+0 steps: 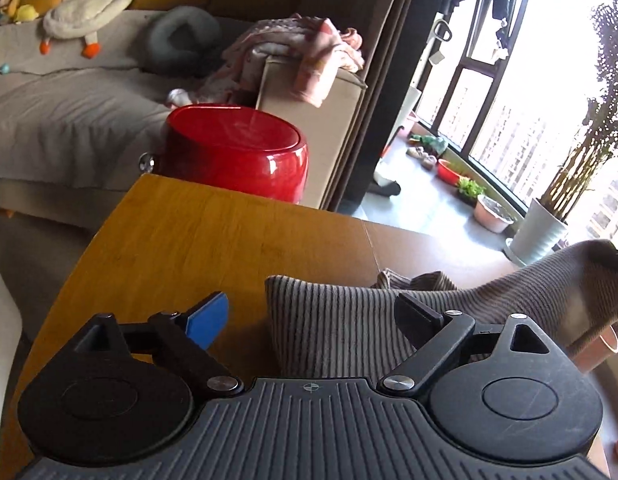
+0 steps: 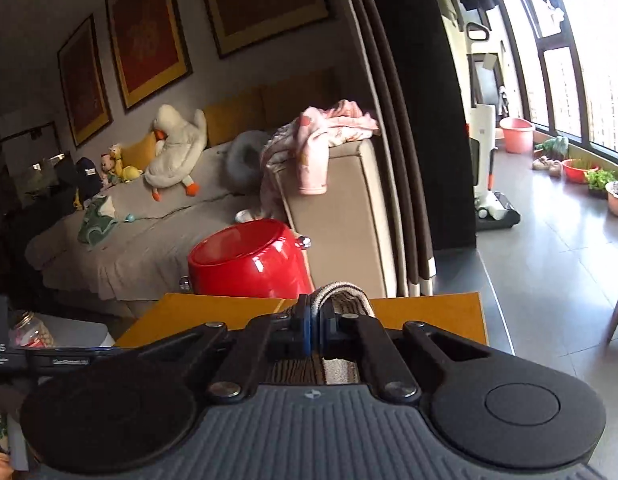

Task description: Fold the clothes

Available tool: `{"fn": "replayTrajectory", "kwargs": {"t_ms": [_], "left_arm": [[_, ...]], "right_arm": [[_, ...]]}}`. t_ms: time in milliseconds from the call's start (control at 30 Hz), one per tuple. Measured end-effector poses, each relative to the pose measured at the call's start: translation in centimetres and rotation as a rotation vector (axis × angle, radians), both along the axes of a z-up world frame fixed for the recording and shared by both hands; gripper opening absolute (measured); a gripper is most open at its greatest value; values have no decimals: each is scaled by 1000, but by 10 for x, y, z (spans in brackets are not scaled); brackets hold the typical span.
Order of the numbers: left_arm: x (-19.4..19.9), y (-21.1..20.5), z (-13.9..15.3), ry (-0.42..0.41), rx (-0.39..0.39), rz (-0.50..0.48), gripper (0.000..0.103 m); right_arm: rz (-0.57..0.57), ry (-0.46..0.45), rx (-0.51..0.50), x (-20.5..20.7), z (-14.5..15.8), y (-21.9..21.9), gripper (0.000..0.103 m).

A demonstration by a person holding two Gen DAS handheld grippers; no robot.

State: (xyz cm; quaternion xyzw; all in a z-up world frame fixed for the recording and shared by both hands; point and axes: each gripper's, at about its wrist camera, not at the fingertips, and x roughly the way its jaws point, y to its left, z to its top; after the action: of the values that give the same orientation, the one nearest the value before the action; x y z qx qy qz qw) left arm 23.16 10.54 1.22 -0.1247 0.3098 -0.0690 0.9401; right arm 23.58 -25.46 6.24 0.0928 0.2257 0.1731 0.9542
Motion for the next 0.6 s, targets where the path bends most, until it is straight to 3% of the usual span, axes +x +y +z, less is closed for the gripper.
{"fn": "replayTrajectory", "kwargs": {"t_ms": [133, 200, 233, 300, 433, 533, 600], "left_arm": [[-8, 4, 2, -10, -16, 1, 95], [-14, 2, 6, -20, -31, -18, 95], [-19, -1, 8, -27, -40, -39, 95], [-30, -9, 12, -42, -61, -92, 95], [-46, -38, 1, -27, -102, -254, 95], [-45, -60, -14, -16, -87, -317, 95], [-40, -68, -23, -28, -39, -304, 95]], "right_arm": [[-100, 168, -56, 15, -54, -17, 5], [-142, 245, -75, 18, -81, -24, 12], [-155, 241, -82, 14, -82, -26, 21], [-180, 214, -103, 6, -77, -28, 28], [-161, 115, -104, -20, -51, -26, 28], [-50, 90, 27, -38, -44, -19, 28], [-7, 134, 75, -40, -55, -9, 29]]}}
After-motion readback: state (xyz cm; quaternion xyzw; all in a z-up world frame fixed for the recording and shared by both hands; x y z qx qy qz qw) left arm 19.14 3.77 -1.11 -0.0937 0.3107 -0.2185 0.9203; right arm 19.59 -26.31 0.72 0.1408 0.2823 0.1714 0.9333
